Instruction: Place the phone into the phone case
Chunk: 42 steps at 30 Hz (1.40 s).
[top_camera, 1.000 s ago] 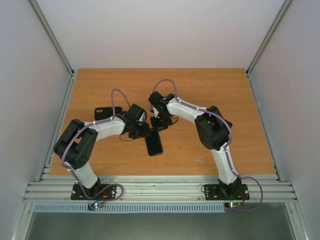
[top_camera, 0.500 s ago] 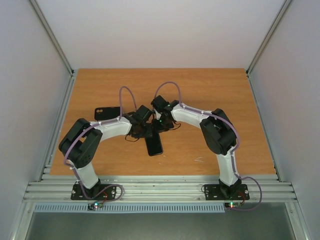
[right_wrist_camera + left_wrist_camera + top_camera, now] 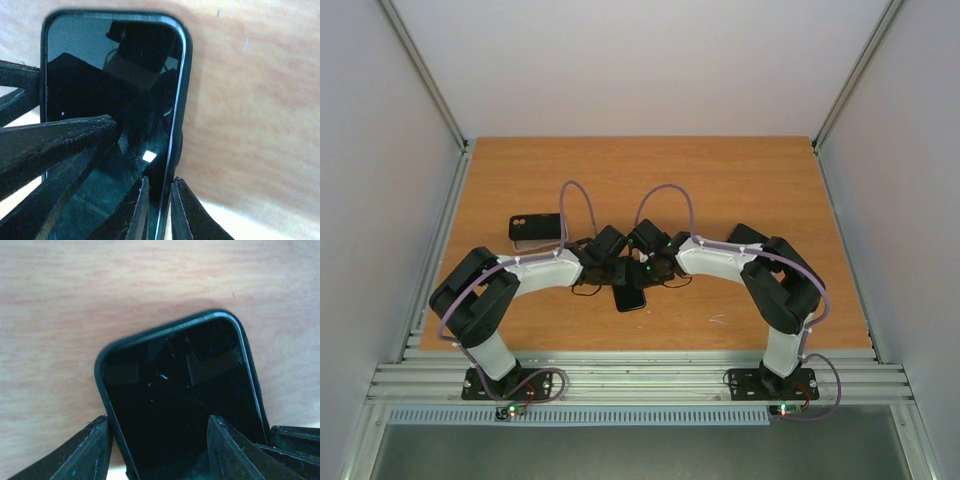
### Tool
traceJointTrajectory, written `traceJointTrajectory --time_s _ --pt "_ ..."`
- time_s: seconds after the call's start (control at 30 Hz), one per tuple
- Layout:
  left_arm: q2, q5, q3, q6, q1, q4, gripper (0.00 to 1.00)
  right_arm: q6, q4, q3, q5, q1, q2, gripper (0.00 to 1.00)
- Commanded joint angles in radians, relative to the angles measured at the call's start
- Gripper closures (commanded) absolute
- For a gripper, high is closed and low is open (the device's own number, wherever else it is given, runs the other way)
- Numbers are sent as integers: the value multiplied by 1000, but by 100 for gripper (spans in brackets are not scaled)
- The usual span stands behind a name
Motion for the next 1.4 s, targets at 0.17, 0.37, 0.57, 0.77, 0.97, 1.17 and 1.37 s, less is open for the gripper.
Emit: traceJointTrajectory --time_s 0.17,0.37,0.57,0.77,0.97,1.17,1.37 --pt "15 45 -143 -48 -74 -148 44 100 -264 -177 63 160 51 86" --pt "-67 42 -207 -75 -73 -121 44 121 -268 -211 83 185 -4 85" --pt "-149 65 -243 -91 -74 -87 44 118 -290 -184 151 209 -91 84" --pt "-316 60 -325 -130 -53 -35 35 115 -285 -119 261 231 -245 74" --pt "-492 94 -424 -166 26 23 24 110 -233 -101 296 238 -307 57" --pt "-624 106 -502 -183 97 28 14 114 -169 -88 311 281 -270 33" --pt "-775 78 -576 -220 117 11 1 152 -144 -65 382 326 -213 2"
